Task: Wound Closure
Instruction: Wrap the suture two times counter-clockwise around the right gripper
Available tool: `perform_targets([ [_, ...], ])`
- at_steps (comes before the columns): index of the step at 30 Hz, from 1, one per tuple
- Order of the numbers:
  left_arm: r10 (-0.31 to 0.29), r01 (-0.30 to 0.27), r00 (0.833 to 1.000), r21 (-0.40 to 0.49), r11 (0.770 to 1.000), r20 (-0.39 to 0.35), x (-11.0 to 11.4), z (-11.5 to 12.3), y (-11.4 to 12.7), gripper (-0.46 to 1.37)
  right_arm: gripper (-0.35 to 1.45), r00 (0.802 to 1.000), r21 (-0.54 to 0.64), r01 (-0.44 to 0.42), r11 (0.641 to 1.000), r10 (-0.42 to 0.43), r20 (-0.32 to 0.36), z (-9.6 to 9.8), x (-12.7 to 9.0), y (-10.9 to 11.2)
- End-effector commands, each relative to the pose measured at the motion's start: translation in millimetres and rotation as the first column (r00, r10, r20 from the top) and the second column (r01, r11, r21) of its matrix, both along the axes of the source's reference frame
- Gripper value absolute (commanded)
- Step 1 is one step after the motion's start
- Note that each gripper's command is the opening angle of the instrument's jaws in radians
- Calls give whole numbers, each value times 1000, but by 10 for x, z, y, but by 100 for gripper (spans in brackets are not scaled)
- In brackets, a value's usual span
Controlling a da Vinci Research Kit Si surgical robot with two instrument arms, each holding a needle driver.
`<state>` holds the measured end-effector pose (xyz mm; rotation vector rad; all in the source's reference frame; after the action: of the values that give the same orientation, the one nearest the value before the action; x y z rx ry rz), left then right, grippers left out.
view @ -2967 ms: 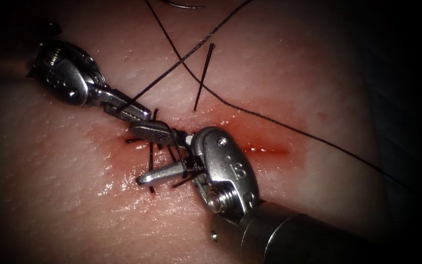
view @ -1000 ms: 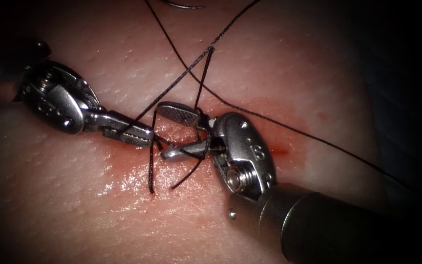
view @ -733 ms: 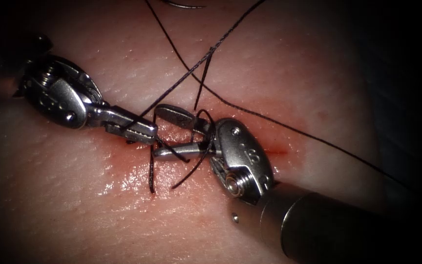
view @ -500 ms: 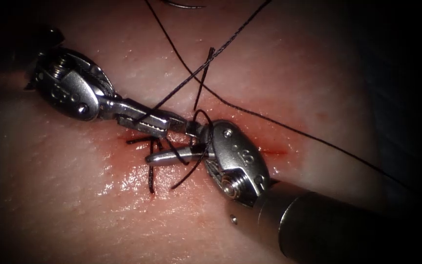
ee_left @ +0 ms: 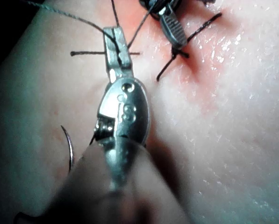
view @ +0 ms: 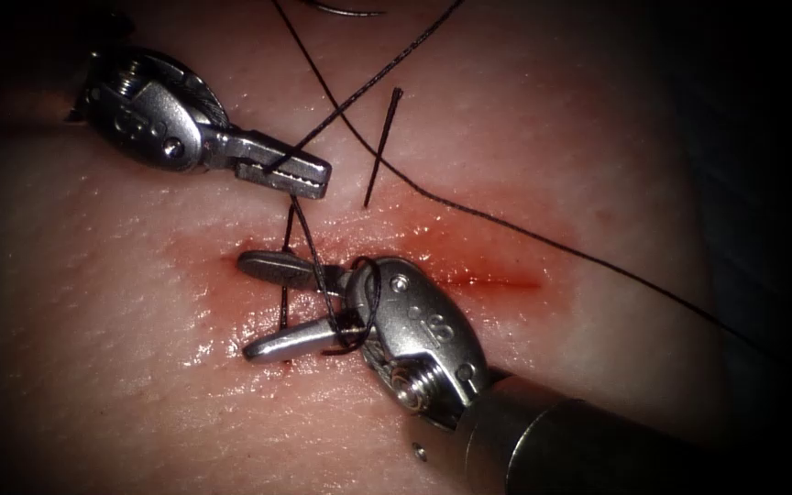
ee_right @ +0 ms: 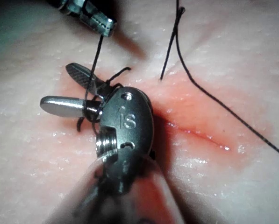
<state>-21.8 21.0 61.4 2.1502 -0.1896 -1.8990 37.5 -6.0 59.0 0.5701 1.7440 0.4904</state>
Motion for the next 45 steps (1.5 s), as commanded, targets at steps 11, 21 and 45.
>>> perform_targets([
  [11, 14, -13, 1000, 7, 1000, -7, 4, 22, -7, -35, 83, 981, 50, -113, 992, 119, -151, -12, -3, 10],
  [21, -2, 2, 1000, 5, 1000, -23, 10, 22, -11, -35, 81, 927, 169, -329, 929, 352, -131, -12, -18, 21],
  [45, -130, 130, 991, -29, 991, -11, 16, -4, -55, -35, 76, 821, 219, -536, 815, 564, -90, 9, -36, 50],
])
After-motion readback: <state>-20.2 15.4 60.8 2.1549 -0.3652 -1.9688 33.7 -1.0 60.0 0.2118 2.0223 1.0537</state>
